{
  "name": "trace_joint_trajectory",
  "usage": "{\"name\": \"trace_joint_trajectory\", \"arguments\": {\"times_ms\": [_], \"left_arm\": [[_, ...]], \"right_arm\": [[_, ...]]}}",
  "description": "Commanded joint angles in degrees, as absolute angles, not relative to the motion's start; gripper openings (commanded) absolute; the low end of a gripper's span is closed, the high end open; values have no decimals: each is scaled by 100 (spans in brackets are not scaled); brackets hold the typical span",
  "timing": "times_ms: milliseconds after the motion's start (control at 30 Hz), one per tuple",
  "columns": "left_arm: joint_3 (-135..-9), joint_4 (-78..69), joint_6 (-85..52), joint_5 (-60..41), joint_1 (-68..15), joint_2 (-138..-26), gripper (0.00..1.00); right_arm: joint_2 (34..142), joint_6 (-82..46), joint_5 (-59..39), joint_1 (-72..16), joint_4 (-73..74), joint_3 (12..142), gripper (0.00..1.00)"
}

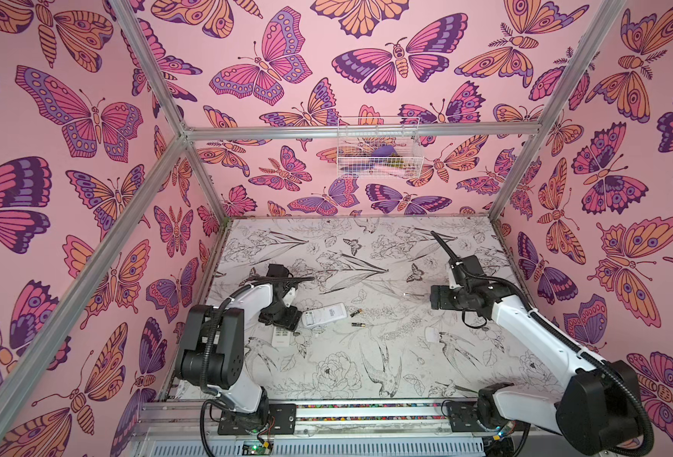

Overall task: Unload the batteries from the remote control
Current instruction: 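Grasp the white LCD remote with the left gripper and lift it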

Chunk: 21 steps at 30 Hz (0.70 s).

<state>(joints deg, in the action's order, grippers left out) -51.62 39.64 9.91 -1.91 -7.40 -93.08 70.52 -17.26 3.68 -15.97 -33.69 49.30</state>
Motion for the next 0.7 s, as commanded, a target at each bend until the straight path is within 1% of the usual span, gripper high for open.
{"name": "trace_joint_trajectory", "arguments": {"times_ms": [0,167,233,367,567,667], "left_arm": [[-5230,3992,849,-147,-678,-9366,76],[-5214,3919,759,-75,-643,-9324,67],[-5223,3921,731,-75,-613,-9200,60],[-5203,3863,664,-232,-531,-8989,51],[-5609,3970,622,-299,-479,-8627,40],[-6049,3963,650,-215,-476,-8650,35]], "right_arm": [[6948,-1514,-128,-1590,-3156,4926,93],[6668,-1593,-341,-1608,-2627,4655,91],[6578,-1690,-494,-1621,-2513,4632,90],[6337,-1746,-549,-1692,-2130,4413,89],[6112,-1970,-699,-1807,-1553,4202,88],[6138,-2128,-667,-1869,-1219,4190,88]]}}
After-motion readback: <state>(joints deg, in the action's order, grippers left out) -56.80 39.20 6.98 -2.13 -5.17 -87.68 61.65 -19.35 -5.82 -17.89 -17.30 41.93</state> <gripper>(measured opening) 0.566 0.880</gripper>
